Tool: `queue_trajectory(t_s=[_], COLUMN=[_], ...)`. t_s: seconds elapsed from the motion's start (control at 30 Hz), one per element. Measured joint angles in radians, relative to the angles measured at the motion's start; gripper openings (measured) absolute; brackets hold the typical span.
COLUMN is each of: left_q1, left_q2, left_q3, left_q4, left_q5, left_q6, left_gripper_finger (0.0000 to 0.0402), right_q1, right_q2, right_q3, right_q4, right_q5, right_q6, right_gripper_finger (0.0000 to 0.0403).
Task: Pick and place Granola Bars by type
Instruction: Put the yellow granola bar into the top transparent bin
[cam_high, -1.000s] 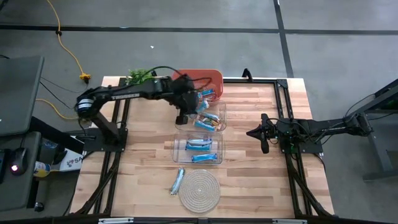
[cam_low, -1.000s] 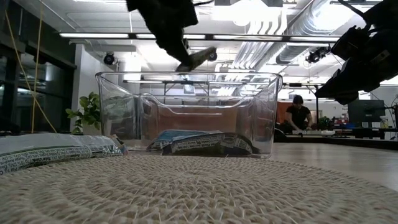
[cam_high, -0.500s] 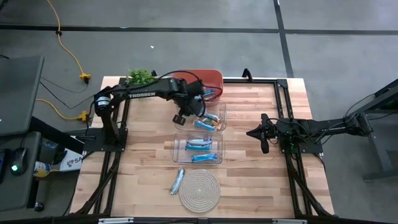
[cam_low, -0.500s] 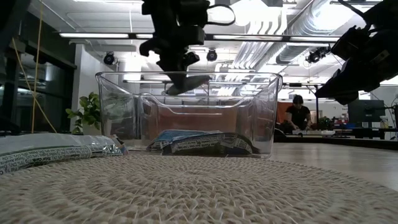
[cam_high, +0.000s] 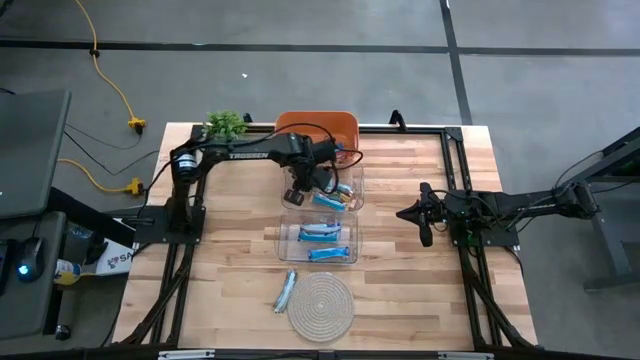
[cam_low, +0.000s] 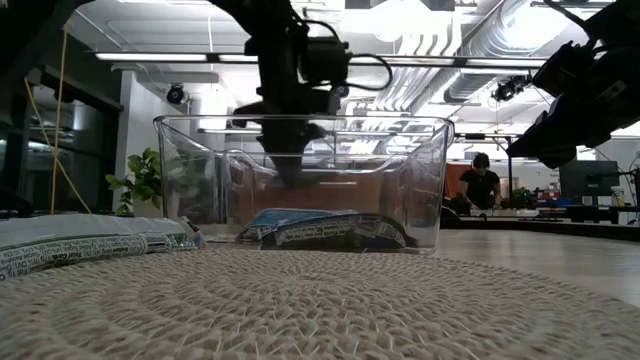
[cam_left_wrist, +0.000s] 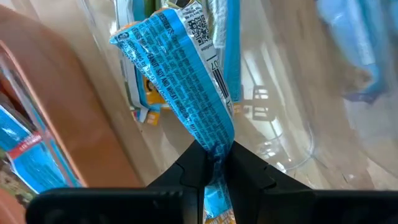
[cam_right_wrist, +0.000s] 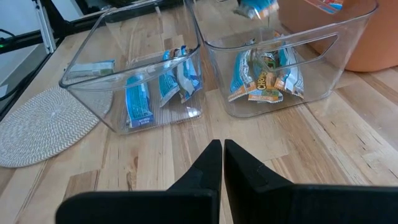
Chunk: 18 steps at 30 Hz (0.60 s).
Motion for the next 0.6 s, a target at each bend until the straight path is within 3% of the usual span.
queue_trajectory(t_s=[0.4,0.6], left_q1=[0.0,0.0], left_q2=[0.036,0.036], left_q3=[0.0,-0.001], left_q4=[-0.022,-0.014], left_q5=[-0.015,-0.015], left_q6=[-0.036,-0.063], left_gripper_finger=[0.0046,0.0104], right_q1=[0.0,0.0], right_q2=[0.0,0.0], right_q3=[0.0,0.0], right_q4=[0.0,0.0], right_q5=[0.0,0.0], right_q6=[0.0,0.0], right_gripper_finger=[0.0,0.0])
